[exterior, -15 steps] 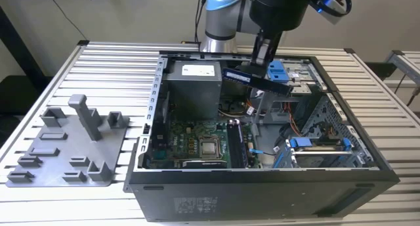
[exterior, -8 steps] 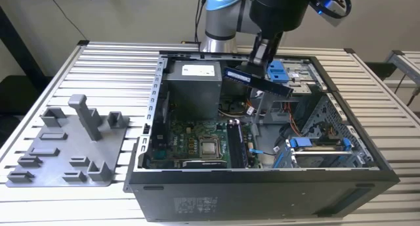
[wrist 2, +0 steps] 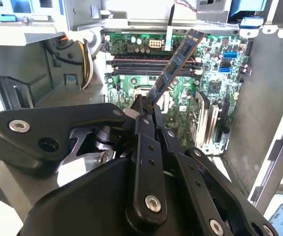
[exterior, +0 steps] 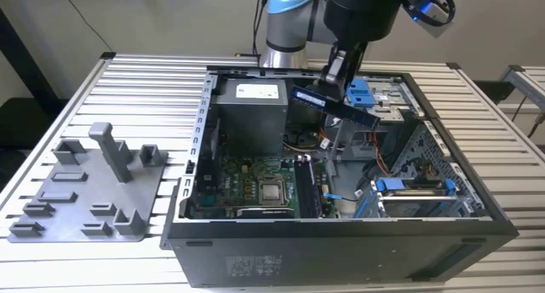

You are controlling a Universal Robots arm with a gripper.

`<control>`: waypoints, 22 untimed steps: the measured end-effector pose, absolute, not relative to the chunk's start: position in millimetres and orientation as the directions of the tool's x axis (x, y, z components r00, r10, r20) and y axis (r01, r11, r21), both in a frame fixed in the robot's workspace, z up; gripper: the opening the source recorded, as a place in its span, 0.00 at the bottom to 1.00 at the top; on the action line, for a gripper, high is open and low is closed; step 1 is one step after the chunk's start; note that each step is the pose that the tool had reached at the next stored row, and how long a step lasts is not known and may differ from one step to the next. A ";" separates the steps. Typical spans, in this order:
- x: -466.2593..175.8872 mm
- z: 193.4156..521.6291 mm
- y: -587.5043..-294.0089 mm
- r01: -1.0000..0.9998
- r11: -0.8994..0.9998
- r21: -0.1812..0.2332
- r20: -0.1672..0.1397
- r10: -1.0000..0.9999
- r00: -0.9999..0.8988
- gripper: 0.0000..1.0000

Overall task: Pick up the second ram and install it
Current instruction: 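Insert the second ram into the second slot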

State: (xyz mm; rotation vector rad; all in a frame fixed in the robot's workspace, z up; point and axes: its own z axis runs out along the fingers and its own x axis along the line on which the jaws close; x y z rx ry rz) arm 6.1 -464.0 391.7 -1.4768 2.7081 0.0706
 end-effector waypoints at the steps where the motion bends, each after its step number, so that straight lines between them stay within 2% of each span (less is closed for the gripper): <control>1: 6.1 391.6 -464.0 -0.836 0.548 0.013 -0.071 -0.834 -0.547 0.14; 22: 6.1 389.9 -464.0 -0.752 0.659 0.013 -0.071 -0.749 -0.658 0.14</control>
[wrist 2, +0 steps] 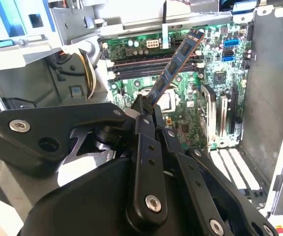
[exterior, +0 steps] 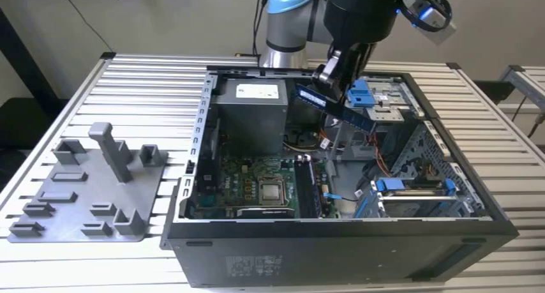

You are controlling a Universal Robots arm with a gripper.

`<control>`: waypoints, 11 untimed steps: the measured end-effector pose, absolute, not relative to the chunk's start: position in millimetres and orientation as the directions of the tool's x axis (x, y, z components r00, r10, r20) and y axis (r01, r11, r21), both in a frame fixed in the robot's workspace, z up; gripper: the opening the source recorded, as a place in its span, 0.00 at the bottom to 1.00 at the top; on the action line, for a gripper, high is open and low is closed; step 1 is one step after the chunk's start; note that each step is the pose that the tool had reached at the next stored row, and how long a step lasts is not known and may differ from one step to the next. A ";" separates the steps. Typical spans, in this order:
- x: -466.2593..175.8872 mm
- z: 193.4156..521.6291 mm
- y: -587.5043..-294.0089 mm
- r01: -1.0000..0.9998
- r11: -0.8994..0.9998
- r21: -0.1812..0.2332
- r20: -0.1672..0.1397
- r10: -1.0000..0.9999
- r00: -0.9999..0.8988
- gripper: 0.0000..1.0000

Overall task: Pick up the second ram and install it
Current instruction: 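Insert the second ram into the second slot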

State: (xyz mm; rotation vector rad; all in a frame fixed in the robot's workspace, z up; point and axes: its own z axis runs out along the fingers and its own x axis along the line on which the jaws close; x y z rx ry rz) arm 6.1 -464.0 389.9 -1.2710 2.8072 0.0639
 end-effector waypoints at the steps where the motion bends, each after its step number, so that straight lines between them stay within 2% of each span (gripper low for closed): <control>1: 6.1 389.8 -464.0 -0.748 0.663 0.013 -0.071 -0.746 -0.662 0.14; 11: 6.1 389.1 -464.0 -0.717 0.697 0.013 -0.071 -0.714 -0.696 0.14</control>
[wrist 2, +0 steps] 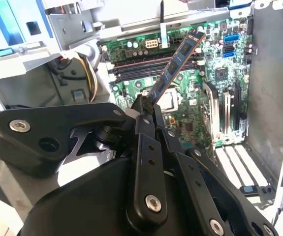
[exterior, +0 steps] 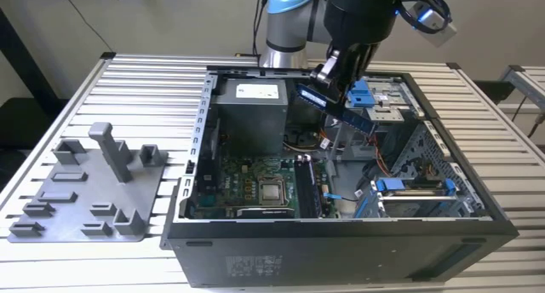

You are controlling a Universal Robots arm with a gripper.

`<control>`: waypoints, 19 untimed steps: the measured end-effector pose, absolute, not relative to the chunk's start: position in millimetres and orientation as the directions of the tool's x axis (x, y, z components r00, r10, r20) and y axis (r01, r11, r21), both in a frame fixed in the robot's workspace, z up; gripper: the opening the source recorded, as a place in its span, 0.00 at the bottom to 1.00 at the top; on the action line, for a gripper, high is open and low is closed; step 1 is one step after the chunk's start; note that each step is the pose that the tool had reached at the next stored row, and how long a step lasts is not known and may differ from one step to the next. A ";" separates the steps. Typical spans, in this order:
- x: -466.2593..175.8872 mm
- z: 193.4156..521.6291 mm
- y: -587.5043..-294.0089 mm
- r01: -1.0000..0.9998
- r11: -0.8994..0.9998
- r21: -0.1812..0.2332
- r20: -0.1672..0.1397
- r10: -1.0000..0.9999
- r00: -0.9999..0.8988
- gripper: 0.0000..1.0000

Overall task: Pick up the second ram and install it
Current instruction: 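Insert the second ram into the second slot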

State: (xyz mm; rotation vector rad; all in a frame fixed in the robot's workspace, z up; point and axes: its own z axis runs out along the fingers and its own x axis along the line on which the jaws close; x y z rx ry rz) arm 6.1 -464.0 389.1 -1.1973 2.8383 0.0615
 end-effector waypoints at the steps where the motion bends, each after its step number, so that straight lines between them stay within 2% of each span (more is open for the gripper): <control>1: 6.1 389.1 -464.0 -0.714 0.700 0.013 -0.071 -0.711 -0.699 0.14; 19: 6.1 387.4 -464.0 -0.629 0.777 0.013 -0.071 -0.627 -0.776 0.14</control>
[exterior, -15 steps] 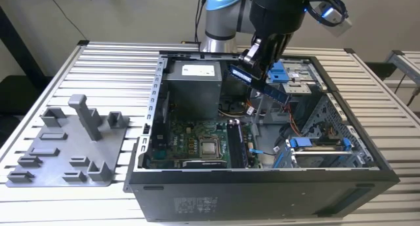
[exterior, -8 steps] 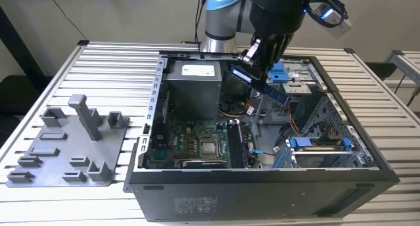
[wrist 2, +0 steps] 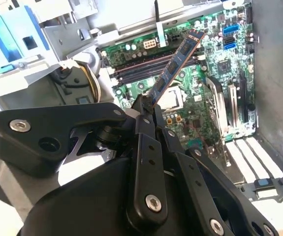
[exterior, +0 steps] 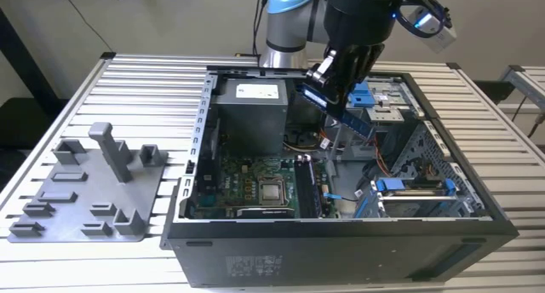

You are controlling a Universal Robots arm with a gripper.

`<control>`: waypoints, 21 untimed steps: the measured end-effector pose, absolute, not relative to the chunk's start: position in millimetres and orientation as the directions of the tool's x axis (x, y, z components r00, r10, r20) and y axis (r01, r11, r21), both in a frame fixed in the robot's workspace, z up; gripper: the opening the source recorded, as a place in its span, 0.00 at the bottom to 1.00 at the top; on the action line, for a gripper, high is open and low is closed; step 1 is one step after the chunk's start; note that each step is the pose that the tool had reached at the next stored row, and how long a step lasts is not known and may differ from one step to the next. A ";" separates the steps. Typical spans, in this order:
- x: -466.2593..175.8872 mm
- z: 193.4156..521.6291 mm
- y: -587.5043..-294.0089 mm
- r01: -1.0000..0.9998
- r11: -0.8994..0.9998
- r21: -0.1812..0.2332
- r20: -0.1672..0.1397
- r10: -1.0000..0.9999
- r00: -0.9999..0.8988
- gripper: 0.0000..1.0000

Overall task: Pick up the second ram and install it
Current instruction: 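Insert the second ram into the second slot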

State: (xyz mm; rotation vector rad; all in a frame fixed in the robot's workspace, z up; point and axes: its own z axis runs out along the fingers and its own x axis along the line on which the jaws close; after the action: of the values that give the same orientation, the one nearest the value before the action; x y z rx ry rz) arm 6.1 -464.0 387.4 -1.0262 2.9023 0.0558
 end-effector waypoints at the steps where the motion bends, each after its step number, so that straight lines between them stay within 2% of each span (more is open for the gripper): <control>1: 6.1 387.3 -464.0 -0.619 0.785 0.013 -0.071 -0.617 -0.784 0.14; 21: 6.1 385.2 -464.1 -0.408 0.913 0.013 -0.071 -0.406 -0.911 0.14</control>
State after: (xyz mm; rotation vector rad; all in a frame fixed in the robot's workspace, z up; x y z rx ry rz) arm 6.1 -464.1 385.2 -0.6403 3.0070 0.0427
